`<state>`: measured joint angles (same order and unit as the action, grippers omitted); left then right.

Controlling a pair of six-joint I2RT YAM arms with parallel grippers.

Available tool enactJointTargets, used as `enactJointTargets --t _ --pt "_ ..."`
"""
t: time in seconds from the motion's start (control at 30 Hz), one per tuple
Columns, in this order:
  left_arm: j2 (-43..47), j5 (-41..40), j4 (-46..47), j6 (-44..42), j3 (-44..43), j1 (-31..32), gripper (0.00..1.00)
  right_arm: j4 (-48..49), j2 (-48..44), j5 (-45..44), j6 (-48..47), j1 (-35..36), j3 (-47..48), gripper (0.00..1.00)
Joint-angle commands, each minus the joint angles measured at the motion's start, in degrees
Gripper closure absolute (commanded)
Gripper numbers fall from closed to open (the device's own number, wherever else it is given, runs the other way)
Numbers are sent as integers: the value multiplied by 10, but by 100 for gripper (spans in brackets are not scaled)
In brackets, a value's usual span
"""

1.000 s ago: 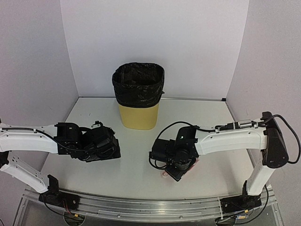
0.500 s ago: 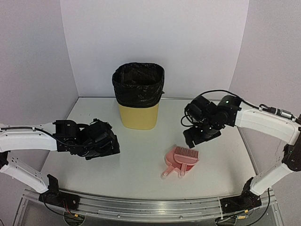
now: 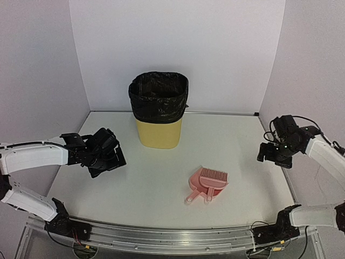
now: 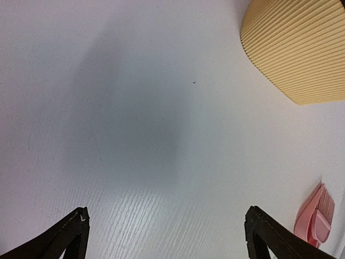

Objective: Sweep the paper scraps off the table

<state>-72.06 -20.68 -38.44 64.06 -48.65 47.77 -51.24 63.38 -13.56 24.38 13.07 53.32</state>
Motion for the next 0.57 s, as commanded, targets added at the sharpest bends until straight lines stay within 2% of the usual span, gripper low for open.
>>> enactJointTargets --t 0.0,0.27,0.53 --pt "29 -12 8 22 13 -14 0 22 -75 -49 13 -24 -31 5" --pt "48 -33 -9 38 11 -15 0 24 -195 -123 43 -24 -74 2" --pt "30 -39 -17 14 -9 -15 0 25 -196 -130 63 -24 -80 2"
